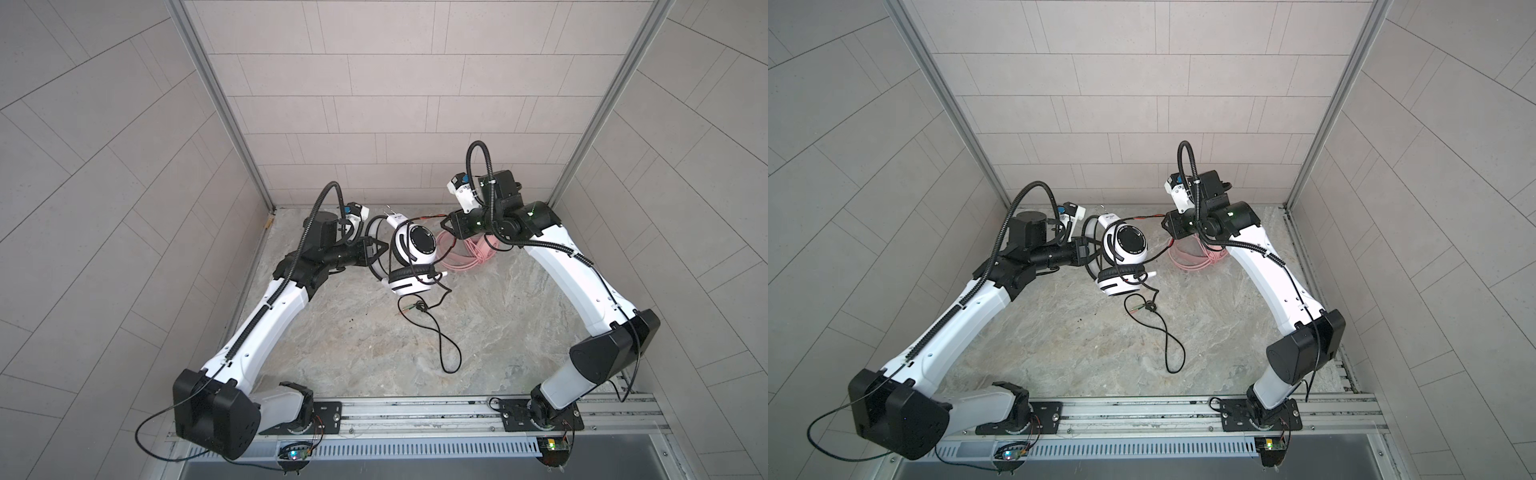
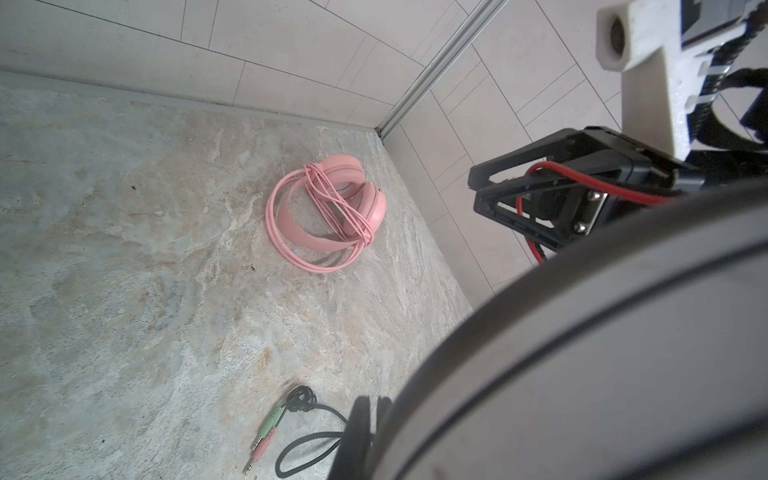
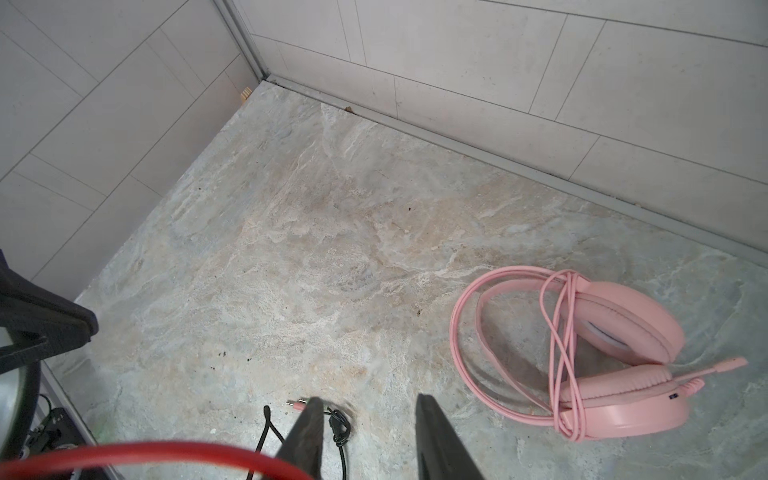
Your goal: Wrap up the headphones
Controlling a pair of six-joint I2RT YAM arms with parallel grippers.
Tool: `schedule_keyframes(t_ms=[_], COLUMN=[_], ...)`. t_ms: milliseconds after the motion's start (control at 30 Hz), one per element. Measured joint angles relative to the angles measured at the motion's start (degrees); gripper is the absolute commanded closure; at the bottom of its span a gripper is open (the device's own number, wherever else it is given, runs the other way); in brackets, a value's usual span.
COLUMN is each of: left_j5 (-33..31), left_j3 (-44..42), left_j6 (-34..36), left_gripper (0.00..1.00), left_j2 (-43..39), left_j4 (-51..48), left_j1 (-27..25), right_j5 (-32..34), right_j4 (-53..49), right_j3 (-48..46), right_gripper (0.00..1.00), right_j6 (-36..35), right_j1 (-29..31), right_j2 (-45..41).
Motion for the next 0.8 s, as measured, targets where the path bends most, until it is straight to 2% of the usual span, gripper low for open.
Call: schedule_keyframes(t_ms=[133, 333, 500, 633, 800], left_j5=[0.5, -2.4, -2.7, -2.6, -2.9], left_j3=[1.0, 6.2, 7.4, 7.4, 7.5], left_j6=[0.4, 5.2, 6.4, 6.5, 6.2], left_gripper=[1.00, 1.00, 1.00, 1.00, 1.00], left_j2=[0.1, 2.2, 4.2, 6.1, 7.6], left_j4=[-2.4, -11.2, -14.2, -15.5, -15.5], left_j1=[1.2, 1.9, 3.4, 4.2, 4.9], right_j5=[-0.5, -3.7, -6.8, -11.7, -18.6], right_j4=[2.6, 7.4, 10.1, 12.6, 21.3], right_j3=[-3.4, -13.0, -19.4, -23.3, -28.7], right_gripper=[0.43, 0.25, 0.22, 0.22, 0.22], right_j6=[1.8, 5.5, 7.2, 10.4, 16.3], right_j1=[-2.6, -7.3, -8.2, -12.6, -15.5], right_j2=[-2.9, -8.8, -12.5, -14.9, -17.6])
